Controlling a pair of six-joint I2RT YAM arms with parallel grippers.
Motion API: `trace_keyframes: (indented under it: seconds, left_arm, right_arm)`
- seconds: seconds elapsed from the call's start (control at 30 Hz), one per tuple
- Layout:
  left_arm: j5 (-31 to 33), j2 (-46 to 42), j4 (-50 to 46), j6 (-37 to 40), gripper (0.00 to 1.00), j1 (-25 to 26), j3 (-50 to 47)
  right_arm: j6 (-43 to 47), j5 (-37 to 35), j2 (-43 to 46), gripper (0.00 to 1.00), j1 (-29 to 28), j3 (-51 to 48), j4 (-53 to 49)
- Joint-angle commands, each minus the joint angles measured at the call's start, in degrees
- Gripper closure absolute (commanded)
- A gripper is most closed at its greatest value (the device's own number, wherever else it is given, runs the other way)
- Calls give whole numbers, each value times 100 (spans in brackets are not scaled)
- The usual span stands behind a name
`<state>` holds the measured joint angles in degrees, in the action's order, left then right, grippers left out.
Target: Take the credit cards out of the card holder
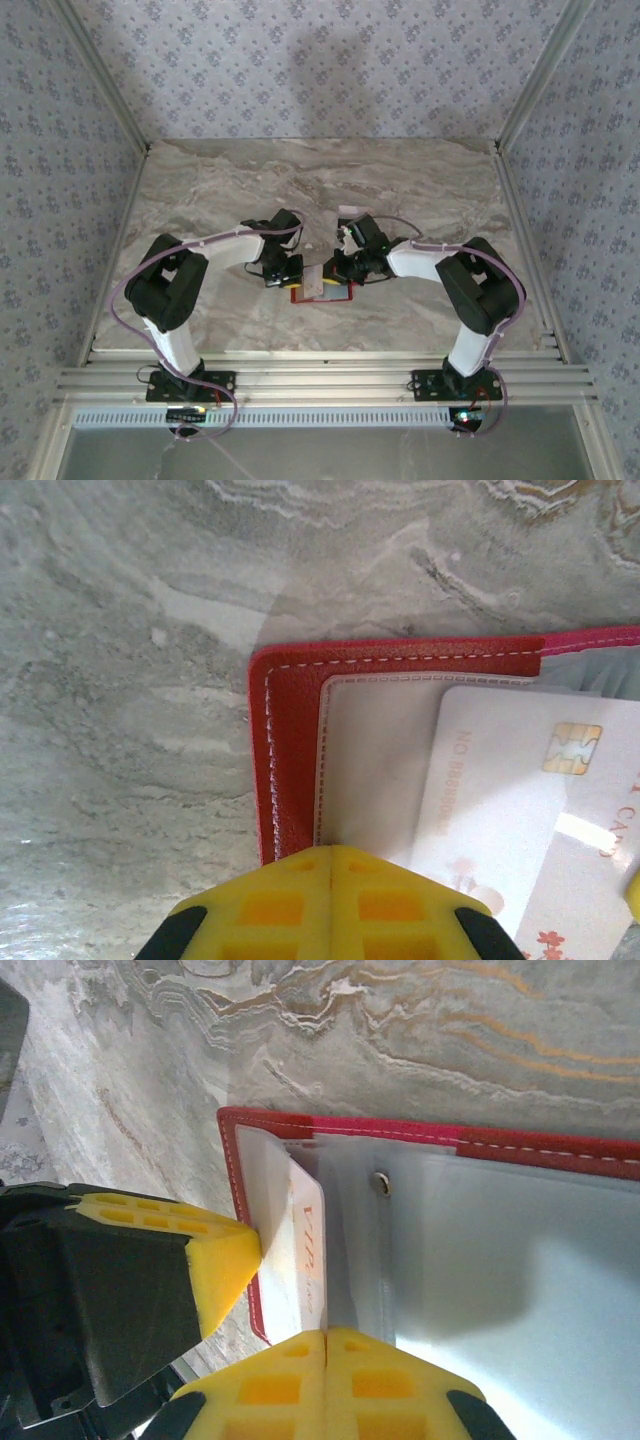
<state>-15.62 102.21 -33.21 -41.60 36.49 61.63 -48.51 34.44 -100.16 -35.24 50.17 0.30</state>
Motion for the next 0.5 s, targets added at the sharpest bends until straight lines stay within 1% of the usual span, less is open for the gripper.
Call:
trace_keyframes:
  seconds: [0.0,0.1,0.23,0.37,0.4,0.47]
  left_arm:
    - [121,69,-255,28,93,16,7]
    - [116,82,-247,25,93,16,-3]
    - [103,71,-238,21,94,16,-10]
    - [111,53,-231,21,94,17,-27]
    - [112,53,-236,25,94,25,-23]
    - [117,52,-238,21,94,22,-23]
  right_arm:
    - [-54,218,-52,89,-60,16,253]
    - [-149,239,-140,84,-131,72,381]
    - [-209,205,-245,83,-193,129,428]
    - [-164,130,-239,88,-213,142,319]
    - [-142,81,-213,91,-207,142,240]
    - [-61,-31,-147,94,-191,143,45]
